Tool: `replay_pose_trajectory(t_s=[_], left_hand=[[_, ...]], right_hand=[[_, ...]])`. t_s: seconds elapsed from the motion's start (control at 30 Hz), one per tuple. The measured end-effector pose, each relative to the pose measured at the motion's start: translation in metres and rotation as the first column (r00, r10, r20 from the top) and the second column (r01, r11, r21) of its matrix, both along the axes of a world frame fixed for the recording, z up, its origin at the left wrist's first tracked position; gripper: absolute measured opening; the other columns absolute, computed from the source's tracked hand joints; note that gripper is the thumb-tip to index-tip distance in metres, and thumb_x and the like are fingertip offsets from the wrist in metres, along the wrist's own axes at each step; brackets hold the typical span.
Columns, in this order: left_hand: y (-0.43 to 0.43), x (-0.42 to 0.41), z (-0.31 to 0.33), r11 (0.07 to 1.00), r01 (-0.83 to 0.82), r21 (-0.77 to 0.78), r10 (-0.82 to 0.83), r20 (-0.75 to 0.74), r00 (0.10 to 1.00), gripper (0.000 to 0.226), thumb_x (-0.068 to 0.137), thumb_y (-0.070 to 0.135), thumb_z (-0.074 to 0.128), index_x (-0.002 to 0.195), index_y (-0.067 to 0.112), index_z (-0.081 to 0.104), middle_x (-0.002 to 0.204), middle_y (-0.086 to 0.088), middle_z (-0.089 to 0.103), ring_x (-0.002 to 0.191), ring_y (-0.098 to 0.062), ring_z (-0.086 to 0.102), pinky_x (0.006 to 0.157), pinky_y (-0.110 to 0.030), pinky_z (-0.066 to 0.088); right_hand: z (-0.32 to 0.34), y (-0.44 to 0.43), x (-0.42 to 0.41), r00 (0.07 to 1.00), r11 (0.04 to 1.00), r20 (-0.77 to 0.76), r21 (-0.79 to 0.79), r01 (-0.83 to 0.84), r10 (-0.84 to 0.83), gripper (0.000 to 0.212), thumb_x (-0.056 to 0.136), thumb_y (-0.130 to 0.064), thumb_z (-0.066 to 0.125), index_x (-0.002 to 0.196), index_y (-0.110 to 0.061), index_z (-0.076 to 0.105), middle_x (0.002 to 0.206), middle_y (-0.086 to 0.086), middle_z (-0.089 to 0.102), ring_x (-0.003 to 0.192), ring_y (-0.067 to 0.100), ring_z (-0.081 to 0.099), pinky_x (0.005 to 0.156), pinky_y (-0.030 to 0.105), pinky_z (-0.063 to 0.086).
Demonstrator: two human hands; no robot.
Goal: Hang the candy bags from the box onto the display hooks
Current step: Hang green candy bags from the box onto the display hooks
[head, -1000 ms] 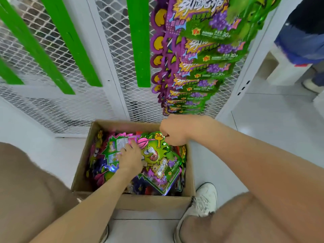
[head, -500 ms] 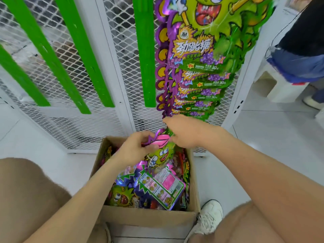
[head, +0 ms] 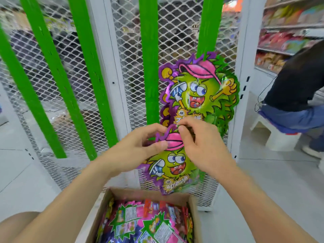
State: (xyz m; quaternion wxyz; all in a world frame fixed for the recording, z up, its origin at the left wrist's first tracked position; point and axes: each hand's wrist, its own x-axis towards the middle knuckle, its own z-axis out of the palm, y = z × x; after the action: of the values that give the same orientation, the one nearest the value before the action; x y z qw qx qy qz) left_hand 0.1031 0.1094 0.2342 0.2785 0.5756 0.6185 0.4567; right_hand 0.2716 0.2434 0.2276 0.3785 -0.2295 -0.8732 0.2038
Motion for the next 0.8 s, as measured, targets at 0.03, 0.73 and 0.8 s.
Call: replay_pose_trajectory(t_s=[0.03, 0.73, 0.8], left_hand=[[0.004, 0.002, 0.013, 1.0, 0.005, 0.023, -0.005, -0.002, 1.0, 0.02, 0.1, 0.037, 0.067, 0.118, 0.029, 0.068, 0.117, -0.006, 0.071, 0.109, -0.014, 0.064, 0.107, -0.048, 0.049], [0.129, 0.018, 0.179, 0.868, -0.278, 0.412, 0.35, -0.11, 0.93, 0.058, 0.082, 0.009, 0.081, 0.135, 0.016, 0.058, 0.108, 0.015, 0.069, 0.075, 0.019, 0.061, 0.07, -0.004, 0.049], [0.131, 0.019, 0.177, 0.855, -0.294, 0.427, 0.362, -0.086, 0.928, 0.056, 0.08, 0.006, 0.082, 0.13, 0.017, 0.058, 0.11, 0.012, 0.07, 0.074, 0.019, 0.061, 0.067, -0.005, 0.049]], right_hand=[[0.012, -0.002, 0.0, 0.998, 0.998, -0.049, 0.051, 0.034, -0.032, 0.012, 0.104, -0.026, 0.054, 0.104, -0.026, 0.066, 0.079, -0.011, 0.065, 0.07, 0.01, 0.058, 0.066, 0.034, 0.046], [0.176, 0.1, -0.012, 0.801, 0.923, -0.51, 0.035, 0.382, -0.313, 0.015, 0.086, -0.05, 0.055, 0.092, -0.038, 0.061, 0.087, -0.013, 0.069, 0.099, 0.026, 0.066, 0.096, 0.057, 0.049], [0.178, 0.103, -0.013, 0.804, 0.927, -0.509, 0.034, 0.374, -0.306, 0.013, 0.087, -0.049, 0.055, 0.092, -0.038, 0.061, 0.088, -0.013, 0.068, 0.101, 0.024, 0.066, 0.097, 0.057, 0.049]])
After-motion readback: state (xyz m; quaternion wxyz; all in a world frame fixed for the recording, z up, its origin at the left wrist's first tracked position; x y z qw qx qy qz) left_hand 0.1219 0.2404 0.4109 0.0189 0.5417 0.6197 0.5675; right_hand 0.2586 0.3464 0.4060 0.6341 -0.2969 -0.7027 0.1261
